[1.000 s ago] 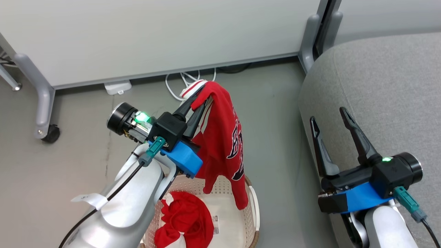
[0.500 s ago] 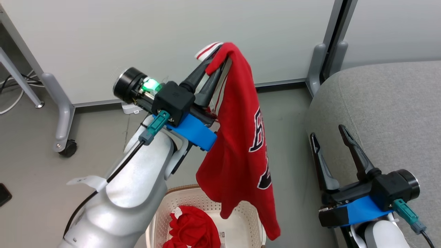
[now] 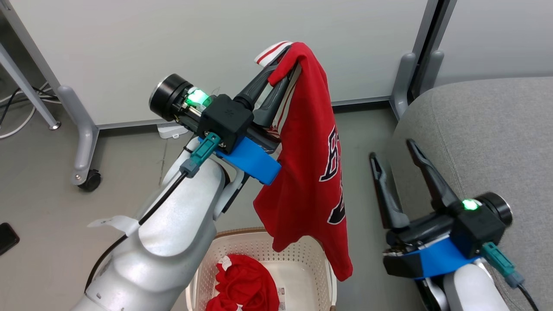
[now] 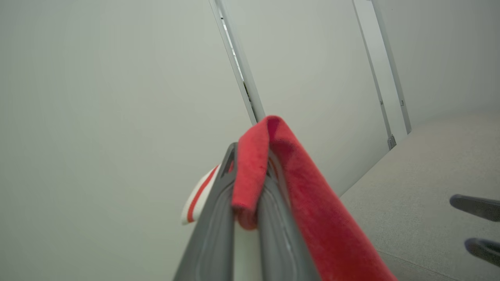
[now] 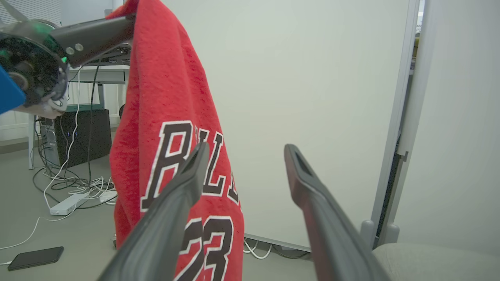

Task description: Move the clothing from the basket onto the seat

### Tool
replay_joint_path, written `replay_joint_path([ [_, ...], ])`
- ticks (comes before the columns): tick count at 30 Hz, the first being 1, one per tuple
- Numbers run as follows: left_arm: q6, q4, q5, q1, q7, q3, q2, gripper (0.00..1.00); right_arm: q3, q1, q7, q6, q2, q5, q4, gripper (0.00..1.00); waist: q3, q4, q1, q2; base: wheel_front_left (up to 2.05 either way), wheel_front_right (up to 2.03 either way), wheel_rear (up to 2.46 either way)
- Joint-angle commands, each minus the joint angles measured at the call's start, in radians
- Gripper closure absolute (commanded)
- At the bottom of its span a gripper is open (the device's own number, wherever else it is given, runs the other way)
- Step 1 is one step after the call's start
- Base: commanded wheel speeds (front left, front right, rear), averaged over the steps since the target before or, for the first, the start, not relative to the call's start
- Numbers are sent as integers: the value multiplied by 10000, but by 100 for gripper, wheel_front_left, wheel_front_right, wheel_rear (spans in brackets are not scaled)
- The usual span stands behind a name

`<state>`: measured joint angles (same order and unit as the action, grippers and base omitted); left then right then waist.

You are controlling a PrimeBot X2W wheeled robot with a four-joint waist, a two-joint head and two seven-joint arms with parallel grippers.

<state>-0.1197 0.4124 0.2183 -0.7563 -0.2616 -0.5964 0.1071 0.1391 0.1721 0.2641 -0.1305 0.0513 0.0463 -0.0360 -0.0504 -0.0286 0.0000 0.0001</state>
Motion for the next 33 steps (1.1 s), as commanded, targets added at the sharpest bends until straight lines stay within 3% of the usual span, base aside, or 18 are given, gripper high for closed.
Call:
replay_joint_path([
  [1, -29, 6, -16, -156, -51, 50, -22, 100, 360, 388, 6, -5, -15, -142, 150, 0, -52, -16, 0, -1, 0, 0, 0],
  [15, -52, -87, -86, -532, -51, -69, -253, 100, 1805, 2760, 6, -5, -3, -206, -379, 0, -558, -330, 0, -1, 0, 0, 0],
  [30, -96, -513, -21, -827, -52, -465, -508, 100, 1724, 3915, 5, -5, -2, -125, -3867, 0, -877, -718, 0, -1, 0, 0, 0],
  [31, -98, -543, -6, -825, -52, -479, -516, 100, 1718, 3935, 6, -5, -4, -32, -4041, 32, -882, -738, 0, -1, 0, 0, 0],
  [32, -99, -566, 8, -822, -52, -494, -526, 100, 1708, 3999, 6, -5, -4, 82, -4088, 82, -886, -756, 0, -1, 0, 0, 0],
  [33, -101, -585, 3, -822, -52, -499, -533, 100, 1723, 4040, 6, -5, -5, 143, -4148, 100, -889, -767, 0, -1, 0, 0, 0],
])
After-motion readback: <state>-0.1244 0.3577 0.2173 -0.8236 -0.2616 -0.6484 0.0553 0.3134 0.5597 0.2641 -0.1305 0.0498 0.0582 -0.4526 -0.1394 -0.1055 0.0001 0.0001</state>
